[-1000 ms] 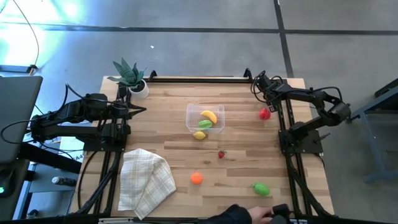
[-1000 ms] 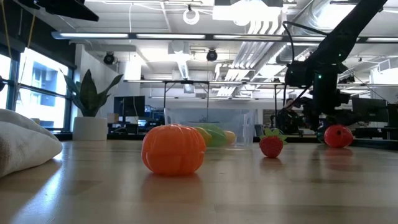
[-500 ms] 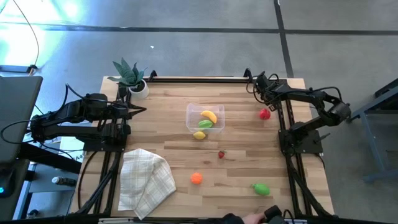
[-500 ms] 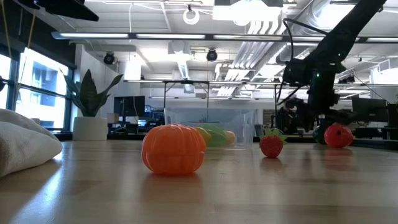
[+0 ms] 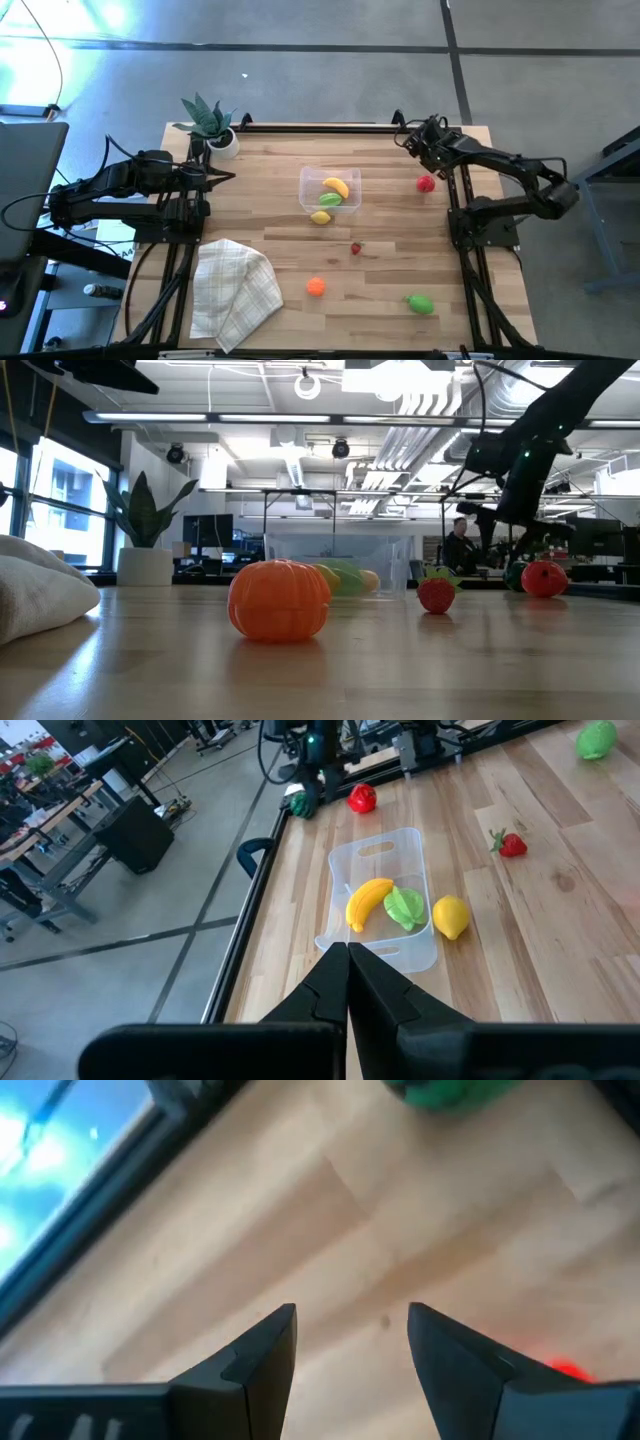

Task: Pick and placing Produce into tupperware
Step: Put the apple into the transparent bin

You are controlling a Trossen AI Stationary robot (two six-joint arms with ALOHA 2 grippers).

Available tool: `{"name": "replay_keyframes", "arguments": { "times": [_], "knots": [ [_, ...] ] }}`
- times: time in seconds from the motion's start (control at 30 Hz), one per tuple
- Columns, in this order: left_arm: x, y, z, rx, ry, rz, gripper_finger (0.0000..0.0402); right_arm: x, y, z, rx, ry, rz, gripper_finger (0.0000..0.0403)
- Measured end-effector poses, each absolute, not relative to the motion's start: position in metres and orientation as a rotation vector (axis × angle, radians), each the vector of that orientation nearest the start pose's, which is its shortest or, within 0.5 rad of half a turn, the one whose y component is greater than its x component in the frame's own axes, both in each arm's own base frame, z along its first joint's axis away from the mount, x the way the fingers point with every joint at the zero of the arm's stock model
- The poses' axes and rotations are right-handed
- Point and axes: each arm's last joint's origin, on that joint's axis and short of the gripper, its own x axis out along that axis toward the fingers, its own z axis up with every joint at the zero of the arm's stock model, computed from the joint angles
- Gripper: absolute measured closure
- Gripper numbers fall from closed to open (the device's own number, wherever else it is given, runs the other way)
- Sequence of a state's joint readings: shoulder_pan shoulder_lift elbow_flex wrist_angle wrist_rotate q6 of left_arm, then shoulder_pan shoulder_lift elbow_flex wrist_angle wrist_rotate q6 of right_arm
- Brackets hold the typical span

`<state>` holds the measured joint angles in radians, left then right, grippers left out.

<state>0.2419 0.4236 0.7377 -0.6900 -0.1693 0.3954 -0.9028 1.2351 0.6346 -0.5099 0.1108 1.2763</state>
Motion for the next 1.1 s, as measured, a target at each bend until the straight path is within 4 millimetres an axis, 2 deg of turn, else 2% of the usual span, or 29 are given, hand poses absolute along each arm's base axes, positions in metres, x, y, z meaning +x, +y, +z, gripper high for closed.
{"name": "replay_keyframes", "arguments": {
  "times": [0.17, 0.4, 0.57, 0.93, 1.1],
  "knots": [
    [0.080, 0.025, 0.310, 0.371, 0.453, 0.326, 0.0401, 0.119, -0.152, 0.191, 1.529, 0.415, -1.442, 0.0220],
    [0.080, 0.025, 0.309, 0.371, 0.453, 0.326, 0.0401, 0.103, -0.131, 0.209, 1.561, 0.390, -1.444, 0.0220],
    [0.080, 0.025, 0.309, 0.371, 0.453, 0.326, 0.0401, 0.096, -0.121, 0.214, 1.564, 0.405, -1.434, 0.0220],
    [0.080, 0.025, 0.310, 0.371, 0.453, 0.326, 0.0401, 0.095, -0.117, 0.215, 1.613, 0.467, -1.369, 0.0205],
    [0.080, 0.025, 0.310, 0.371, 0.453, 0.326, 0.0401, 0.104, -0.116, 0.238, 1.594, 0.445, -1.323, 0.0190]
  ]
}}
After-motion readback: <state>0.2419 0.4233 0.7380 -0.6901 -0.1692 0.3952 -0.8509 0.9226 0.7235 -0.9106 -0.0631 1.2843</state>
